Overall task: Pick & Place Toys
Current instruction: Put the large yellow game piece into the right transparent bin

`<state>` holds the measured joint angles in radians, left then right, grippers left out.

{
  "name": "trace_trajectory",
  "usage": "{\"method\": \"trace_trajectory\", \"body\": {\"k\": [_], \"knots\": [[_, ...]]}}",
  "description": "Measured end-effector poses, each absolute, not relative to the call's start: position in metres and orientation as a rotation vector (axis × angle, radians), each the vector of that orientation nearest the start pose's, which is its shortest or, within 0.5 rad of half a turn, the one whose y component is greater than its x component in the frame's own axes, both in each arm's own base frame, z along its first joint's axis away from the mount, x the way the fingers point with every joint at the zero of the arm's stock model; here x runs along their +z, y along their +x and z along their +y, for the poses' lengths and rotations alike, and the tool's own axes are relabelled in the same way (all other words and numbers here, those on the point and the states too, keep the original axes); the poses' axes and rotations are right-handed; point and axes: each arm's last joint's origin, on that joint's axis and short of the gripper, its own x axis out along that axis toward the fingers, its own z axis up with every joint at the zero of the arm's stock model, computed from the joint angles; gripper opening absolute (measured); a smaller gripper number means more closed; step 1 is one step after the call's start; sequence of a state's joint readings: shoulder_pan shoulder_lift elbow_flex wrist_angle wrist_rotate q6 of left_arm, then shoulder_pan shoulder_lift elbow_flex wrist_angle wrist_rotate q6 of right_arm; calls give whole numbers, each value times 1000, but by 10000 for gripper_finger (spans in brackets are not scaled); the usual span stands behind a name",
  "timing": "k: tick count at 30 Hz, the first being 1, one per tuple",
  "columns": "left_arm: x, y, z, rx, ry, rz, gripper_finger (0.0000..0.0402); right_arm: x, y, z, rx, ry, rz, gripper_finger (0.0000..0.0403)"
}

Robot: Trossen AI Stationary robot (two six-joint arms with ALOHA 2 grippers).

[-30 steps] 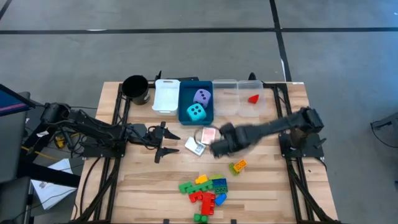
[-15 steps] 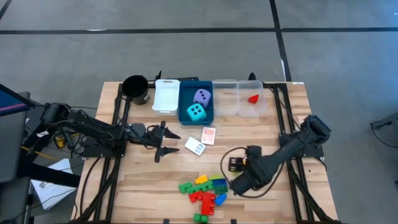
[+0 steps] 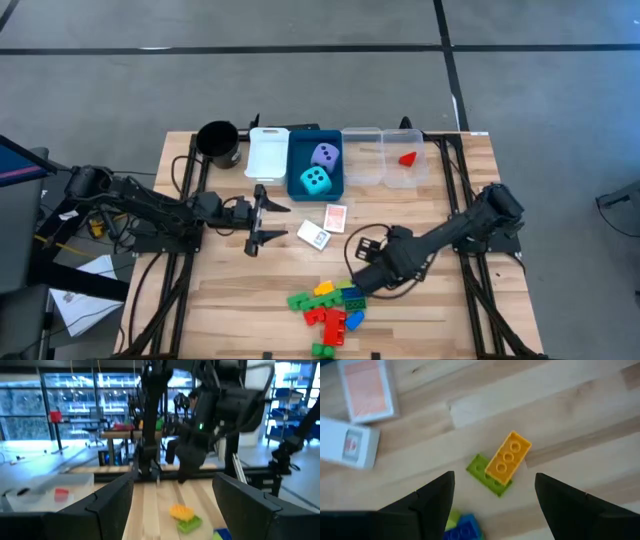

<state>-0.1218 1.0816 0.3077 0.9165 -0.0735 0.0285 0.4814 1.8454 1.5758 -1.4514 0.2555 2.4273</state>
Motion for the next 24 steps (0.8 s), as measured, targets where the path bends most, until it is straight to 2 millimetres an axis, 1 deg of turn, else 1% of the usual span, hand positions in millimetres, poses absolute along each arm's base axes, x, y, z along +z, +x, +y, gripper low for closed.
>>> {"method": "trace_trajectory", "body": {"k": [6,9,16,19,22,24], "knots": [[224,208,-15,-8,16,-168,266,235,316,135,-1613,1285,767,270],[225,208,-12,10,17,-178,266,225,322,135,-1634,1312,783,270],[224,208,-9,27,9,-162,266,217,333,129,-1662,1413,813,270],[216,209,-11,16,-22,-78,266,219,337,123,-1657,1449,800,270],[204,209,-12,11,-87,38,266,219,338,116,-1688,1458,811,270],[198,209,-13,11,-98,105,266,219,338,114,-1700,1462,816,270]]}}
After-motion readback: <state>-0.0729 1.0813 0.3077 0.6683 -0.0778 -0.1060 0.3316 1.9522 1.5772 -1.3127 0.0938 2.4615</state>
